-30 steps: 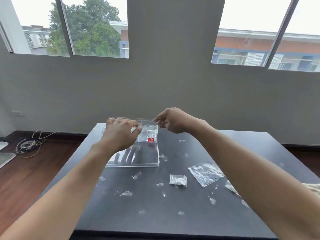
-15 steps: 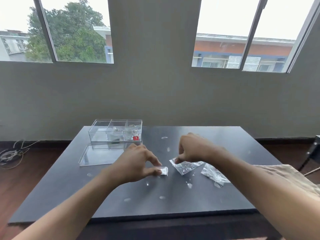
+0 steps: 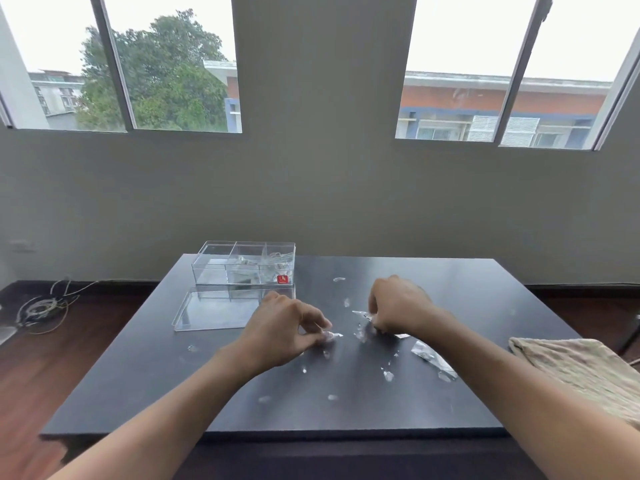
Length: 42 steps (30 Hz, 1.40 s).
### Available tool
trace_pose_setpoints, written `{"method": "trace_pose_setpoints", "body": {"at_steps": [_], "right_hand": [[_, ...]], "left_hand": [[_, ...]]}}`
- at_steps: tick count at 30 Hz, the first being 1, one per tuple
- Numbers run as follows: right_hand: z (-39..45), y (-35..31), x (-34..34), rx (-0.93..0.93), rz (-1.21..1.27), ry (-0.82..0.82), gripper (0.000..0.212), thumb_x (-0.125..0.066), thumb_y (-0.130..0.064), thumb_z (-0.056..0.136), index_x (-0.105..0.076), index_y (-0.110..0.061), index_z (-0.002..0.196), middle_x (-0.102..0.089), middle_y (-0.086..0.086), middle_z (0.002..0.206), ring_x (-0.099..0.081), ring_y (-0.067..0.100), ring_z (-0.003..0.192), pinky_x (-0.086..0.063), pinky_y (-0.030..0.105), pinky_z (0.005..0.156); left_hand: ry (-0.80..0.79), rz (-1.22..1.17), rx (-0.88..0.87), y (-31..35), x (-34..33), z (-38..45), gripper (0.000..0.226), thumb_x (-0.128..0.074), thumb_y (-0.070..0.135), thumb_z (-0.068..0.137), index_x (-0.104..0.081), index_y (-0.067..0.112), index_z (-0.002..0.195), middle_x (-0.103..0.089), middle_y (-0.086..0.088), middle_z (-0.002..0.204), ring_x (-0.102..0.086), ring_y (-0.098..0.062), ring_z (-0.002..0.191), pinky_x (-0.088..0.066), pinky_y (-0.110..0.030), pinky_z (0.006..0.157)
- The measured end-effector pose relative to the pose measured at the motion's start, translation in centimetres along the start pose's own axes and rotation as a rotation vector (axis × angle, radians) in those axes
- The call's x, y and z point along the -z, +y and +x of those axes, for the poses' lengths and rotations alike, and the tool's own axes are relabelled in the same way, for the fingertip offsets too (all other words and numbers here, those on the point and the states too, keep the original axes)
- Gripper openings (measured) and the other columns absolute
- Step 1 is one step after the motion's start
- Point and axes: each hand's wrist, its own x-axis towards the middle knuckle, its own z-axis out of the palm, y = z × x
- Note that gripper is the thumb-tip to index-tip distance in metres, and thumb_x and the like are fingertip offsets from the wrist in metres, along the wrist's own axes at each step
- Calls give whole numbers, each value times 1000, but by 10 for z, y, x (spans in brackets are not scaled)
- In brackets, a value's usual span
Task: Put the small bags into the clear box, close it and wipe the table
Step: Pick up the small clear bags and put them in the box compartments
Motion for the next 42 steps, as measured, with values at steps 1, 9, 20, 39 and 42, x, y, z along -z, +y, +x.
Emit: {"method": "trace_pose_setpoints", "body": {"at_steps": [1,9,20,39,42], "right_hand": [[1,-1,2,-4,40,25,21,-65,-11,82,-79,-17,96,-74,6,103,-70,31,97,-55,30,78],[40,-28,29,255,553,470,10,-70,-28,90,-78,-22,90,-76,-9,79,-71,9,73,-57,29,71],[137,-122,8,647,451,599,13,-72,-24,92,-83,-22,99,-82,-6,98,-75,15,90,-46,27,96],[168,-175,-6,523,23,-217,62,-16,-45,104,-48,-7,66,-59,10,71,-56,29,102,15,57,124],[160,-177,-4,534,-12,-183,56,-17,-36,106,-44,-9,66,-57,9,74,-53,36,108,16,60,123]], "left_hand": [[44,-2,6,-1,2,0,18,-75,49,81,-78,38,95,-75,28,79,-60,14,66,-48,-32,86],[546,98,192,-55,57,13,5,-75,44,84,-75,39,85,-73,26,74,-69,7,77,-46,-42,92],[594,384,536,-153,86,41,5,-74,32,82,-77,33,79,-75,13,74,-69,-21,80,-32,-40,93],[79,588,558,-172,61,39,31,-43,16,90,-60,32,111,-69,2,103,-47,-19,121,-27,-39,99],[52,600,580,-164,64,39,30,-43,16,90,-65,32,100,-70,4,98,-49,-20,117,-28,-39,97]]}}
